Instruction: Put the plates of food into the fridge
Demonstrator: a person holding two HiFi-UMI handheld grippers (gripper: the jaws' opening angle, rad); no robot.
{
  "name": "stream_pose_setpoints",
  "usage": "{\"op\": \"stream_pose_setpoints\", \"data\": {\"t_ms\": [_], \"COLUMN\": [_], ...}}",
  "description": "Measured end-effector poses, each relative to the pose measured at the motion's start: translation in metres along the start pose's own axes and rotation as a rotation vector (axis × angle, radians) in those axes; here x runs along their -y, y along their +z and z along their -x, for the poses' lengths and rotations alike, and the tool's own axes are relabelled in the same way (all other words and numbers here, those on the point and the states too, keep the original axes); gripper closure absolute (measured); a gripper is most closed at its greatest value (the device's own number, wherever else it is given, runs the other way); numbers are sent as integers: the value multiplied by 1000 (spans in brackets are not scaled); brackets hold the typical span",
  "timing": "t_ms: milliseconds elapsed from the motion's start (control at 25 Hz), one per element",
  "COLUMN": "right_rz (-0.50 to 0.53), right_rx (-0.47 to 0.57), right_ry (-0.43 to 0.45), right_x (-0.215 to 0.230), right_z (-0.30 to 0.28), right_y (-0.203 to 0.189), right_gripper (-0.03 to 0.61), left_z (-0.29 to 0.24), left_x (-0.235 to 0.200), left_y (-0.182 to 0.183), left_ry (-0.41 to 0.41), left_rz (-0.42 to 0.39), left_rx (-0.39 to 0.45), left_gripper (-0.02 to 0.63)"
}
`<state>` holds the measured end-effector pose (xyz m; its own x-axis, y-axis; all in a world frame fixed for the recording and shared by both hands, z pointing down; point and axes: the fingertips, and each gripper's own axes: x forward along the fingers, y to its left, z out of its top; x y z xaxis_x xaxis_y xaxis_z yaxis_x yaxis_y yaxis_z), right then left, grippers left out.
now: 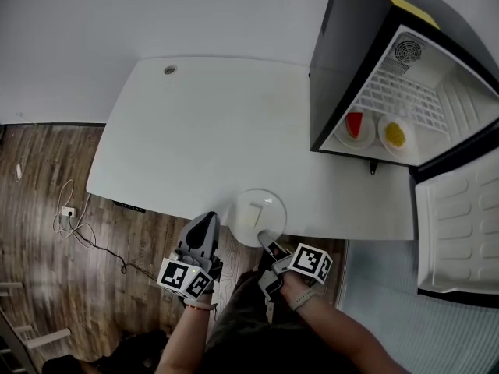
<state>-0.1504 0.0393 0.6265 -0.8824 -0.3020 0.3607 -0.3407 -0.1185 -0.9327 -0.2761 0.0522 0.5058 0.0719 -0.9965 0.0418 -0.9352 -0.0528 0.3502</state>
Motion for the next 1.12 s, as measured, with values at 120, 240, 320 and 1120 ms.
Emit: {"op": "stream_pose_setpoints", "data": {"t_ms": [120, 240, 320, 1120], "right_rz": [-31, -53, -53, -132], "right_rx": [-11, -17, -18, 259], "right_ry": [21, 35, 42, 99], "right_x": [0, -1, -4, -68], "right_z": [3, 8, 12, 107], "right_y": [-2, -1, 1, 127], "right_gripper": [552, 555, 557, 557], "left_z": [-1, -5, -9, -139], "left_x": [-1, -1, 1, 83], "left_y": [1, 5, 7, 35], "left_ry": [4, 0, -8, -258], "left_rz": [-1, -6, -10, -57], "left_rx": [0, 2, 0, -5], "left_gripper": [607, 607, 607, 607]}}
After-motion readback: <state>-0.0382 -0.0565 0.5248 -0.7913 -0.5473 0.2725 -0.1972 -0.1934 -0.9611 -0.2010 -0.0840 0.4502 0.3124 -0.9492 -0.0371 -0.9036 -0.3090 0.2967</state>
